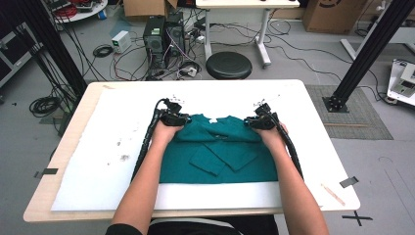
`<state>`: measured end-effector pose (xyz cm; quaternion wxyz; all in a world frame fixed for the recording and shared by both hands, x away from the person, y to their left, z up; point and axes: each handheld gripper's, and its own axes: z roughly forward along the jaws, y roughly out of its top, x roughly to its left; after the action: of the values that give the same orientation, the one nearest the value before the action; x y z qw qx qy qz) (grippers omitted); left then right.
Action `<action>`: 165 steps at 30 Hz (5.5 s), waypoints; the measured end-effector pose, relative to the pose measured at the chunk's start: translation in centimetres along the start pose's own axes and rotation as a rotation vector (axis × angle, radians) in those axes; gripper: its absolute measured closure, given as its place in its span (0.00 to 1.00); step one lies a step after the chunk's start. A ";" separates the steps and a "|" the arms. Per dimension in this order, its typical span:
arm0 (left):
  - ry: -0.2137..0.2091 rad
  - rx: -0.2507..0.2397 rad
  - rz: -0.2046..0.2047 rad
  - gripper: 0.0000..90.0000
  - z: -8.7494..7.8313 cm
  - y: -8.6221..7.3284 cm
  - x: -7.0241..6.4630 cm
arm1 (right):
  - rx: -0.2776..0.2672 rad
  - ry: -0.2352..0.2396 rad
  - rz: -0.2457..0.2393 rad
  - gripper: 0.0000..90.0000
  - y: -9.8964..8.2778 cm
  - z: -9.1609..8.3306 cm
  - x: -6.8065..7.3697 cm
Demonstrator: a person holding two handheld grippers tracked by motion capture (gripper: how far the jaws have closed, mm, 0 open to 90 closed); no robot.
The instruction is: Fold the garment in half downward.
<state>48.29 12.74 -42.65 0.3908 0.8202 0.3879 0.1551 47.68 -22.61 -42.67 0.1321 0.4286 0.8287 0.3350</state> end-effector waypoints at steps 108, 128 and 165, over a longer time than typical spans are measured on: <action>-0.124 -0.262 -0.067 0.46 -9.9 -8.7 -2.8 | -0.157 -0.006 -0.094 0.75 -10.2 -9.0 5.5; 0.089 -0.035 -0.069 0.49 -3.2 -5.8 -0.2 | -0.050 -0.174 0.017 0.99 -5.1 -2.8 -1.0; 0.022 -0.312 -0.058 0.32 -11.7 -7.8 0.2 | -0.237 -0.159 0.056 0.42 -6.4 -7.9 -0.4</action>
<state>37.87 22.09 -41.04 0.5133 0.7364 0.3869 0.2111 39.98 -29.03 -41.15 0.2377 0.4584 0.7578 0.3990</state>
